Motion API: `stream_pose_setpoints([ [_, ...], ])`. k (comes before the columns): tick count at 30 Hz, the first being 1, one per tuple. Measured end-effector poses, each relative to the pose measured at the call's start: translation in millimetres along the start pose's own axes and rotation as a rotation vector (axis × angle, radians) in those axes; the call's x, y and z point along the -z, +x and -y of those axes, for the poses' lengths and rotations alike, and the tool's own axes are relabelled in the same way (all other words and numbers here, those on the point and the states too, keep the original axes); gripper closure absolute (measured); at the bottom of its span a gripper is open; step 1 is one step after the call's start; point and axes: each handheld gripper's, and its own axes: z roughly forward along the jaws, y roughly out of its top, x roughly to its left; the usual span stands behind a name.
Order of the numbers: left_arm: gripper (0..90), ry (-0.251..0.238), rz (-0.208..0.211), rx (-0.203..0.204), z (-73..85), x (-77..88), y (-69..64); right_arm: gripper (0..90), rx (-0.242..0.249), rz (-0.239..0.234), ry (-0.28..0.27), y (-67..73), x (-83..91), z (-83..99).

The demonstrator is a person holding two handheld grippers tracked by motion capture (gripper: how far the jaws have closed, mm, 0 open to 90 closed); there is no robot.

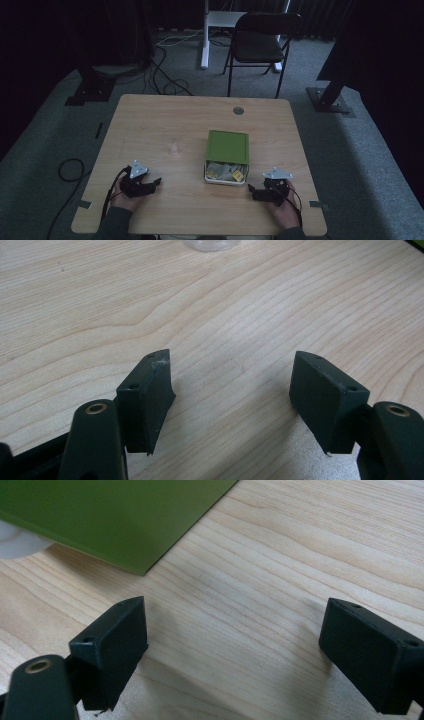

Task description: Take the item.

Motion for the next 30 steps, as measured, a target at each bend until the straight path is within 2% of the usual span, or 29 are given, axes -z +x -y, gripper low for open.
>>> stream_pose_setpoints([
  [21, 34.6, 0.0, -0.003, 0.002, -0.2, -0.2, -0.3, 11.0, 0.004, -0.003, 0.003, 0.2, 0.1, 0.0],
  [30, 34.6, 0.0, -0.003, 0.002, -0.2, -0.2, -0.3, 12.5, -0.006, 0.003, 0.048, 3.3, 3.5, -2.6],
])
